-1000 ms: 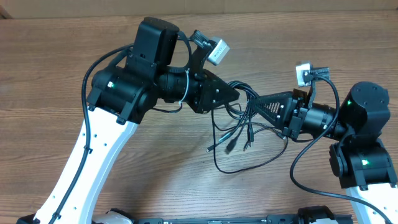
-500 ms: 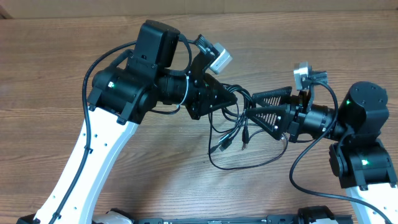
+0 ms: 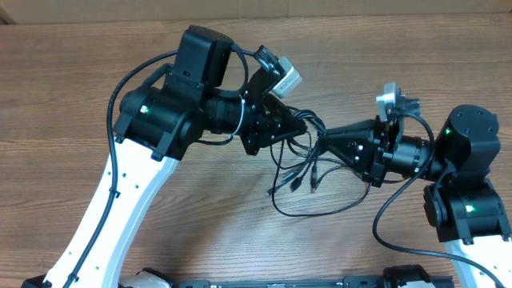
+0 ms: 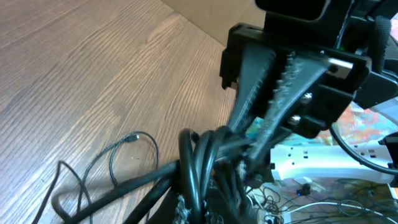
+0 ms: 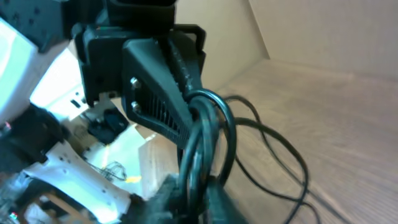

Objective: Untangle cables

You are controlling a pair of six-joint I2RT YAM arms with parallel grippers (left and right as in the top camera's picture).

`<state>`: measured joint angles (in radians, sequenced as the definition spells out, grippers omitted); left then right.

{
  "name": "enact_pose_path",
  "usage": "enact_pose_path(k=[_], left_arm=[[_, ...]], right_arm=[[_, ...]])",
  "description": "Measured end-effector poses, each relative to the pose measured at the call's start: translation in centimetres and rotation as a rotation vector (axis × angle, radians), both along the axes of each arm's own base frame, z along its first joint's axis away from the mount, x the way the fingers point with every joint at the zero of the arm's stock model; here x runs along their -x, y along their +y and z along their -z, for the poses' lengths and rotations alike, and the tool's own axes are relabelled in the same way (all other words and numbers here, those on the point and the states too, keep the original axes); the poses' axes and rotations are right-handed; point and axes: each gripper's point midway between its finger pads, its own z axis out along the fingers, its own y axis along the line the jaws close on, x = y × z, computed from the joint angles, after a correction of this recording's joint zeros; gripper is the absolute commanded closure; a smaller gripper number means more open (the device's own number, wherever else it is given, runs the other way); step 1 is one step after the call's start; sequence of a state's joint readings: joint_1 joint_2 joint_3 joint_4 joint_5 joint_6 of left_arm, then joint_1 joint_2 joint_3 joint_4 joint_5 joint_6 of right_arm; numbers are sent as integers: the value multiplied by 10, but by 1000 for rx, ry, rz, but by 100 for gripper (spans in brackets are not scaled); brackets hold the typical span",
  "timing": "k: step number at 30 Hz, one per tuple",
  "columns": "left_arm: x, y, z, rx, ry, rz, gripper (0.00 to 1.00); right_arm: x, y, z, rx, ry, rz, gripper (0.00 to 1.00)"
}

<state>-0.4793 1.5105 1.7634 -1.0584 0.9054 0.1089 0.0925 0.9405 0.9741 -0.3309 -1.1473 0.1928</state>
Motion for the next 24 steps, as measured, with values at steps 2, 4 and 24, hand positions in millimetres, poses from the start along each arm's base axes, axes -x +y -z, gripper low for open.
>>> enact_pose_path(k=[2,4,24], left_arm=[[-1,0,-1,2,-5,-1,96],[-1,0,-1,2,-5,-1,96],[-68,32,-17,62,108,-348,96]], right_arm=[[0,0,0,3,-6,-1,96],[0,0,0,3,-7,-1,96],[12,1,22,29,107,-32,96]])
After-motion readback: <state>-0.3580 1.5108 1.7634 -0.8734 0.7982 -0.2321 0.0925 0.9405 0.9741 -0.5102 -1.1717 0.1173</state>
